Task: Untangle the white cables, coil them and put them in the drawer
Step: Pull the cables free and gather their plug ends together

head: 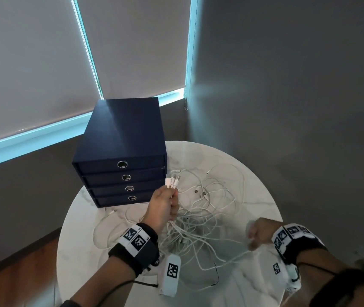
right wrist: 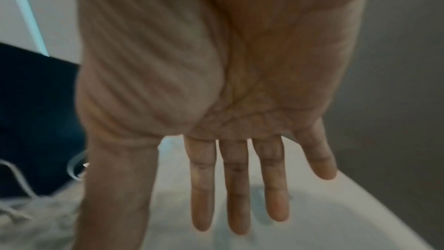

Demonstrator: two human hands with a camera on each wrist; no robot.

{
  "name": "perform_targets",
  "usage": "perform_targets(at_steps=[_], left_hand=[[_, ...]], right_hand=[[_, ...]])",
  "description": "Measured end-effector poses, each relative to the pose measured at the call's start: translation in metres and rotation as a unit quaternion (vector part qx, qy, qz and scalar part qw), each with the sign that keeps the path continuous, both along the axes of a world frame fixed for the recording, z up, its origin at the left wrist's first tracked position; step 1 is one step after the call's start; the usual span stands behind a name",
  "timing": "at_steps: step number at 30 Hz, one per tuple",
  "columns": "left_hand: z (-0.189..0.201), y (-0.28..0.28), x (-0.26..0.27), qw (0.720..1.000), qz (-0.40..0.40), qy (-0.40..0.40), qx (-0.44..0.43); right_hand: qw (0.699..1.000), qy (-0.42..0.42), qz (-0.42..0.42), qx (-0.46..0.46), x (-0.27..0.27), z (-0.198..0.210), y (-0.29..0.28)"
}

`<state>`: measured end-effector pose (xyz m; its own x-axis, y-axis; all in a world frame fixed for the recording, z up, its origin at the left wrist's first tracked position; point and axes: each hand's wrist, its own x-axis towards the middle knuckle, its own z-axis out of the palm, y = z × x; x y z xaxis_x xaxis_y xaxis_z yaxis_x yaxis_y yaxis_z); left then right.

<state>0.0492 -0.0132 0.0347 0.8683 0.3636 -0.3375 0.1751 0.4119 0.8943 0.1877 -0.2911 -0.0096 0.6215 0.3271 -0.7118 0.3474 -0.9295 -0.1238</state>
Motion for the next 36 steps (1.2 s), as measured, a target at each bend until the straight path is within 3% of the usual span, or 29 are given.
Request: perform_targets(at_steps=[1, 3, 6, 8, 9, 12, 18, 24, 30, 36], left_hand=[[0.000, -0.002, 0.000, 1.000, -0.005, -0.001, 0.003], [-0.001, -0.007, -0.001, 1.000, -0.018, -0.001, 0.007], [0.000, -0.017, -0.004, 0.998, -0.044, -0.008, 0.042], [-0.001, -0.023, -0.006, 0.995, -0.061, -0.018, 0.075], [0.000, -0.024, -0.006, 0.994, -0.068, -0.028, 0.083], [-0.001, -0.025, -0.005, 0.988, -0.089, -0.054, 0.116], [-0.005, -0.022, -0.008, 0.970, -0.109, -0.075, 0.204], [-0.005, -0.025, -0.009, 0.940, -0.121, -0.085, 0.307], [-0.008, -0.030, -0.007, 0.947, -0.157, -0.069, 0.272], [-0.005, -0.031, -0.008, 0.941, -0.206, -0.081, 0.254]], right_hand=[[0.999, -0.003, 0.010, 0.032, -0.001, 0.009, 0.015], [0.981, -0.018, -0.025, 0.194, -0.004, 0.027, 0.046], [0.887, -0.042, -0.084, 0.453, -0.016, 0.052, 0.092], [0.837, -0.009, -0.077, 0.542, -0.030, 0.068, 0.124], [0.829, -0.001, -0.064, 0.556, -0.037, 0.073, 0.137], [0.835, -0.026, -0.028, 0.549, -0.047, 0.074, 0.162], [0.827, -0.082, -0.037, 0.555, -0.054, 0.067, 0.169], [0.818, -0.075, -0.057, 0.568, -0.056, 0.061, 0.167], [0.844, -0.188, -0.038, 0.500, -0.048, 0.059, 0.160], [0.858, -0.182, -0.020, 0.480, -0.044, 0.065, 0.153]])
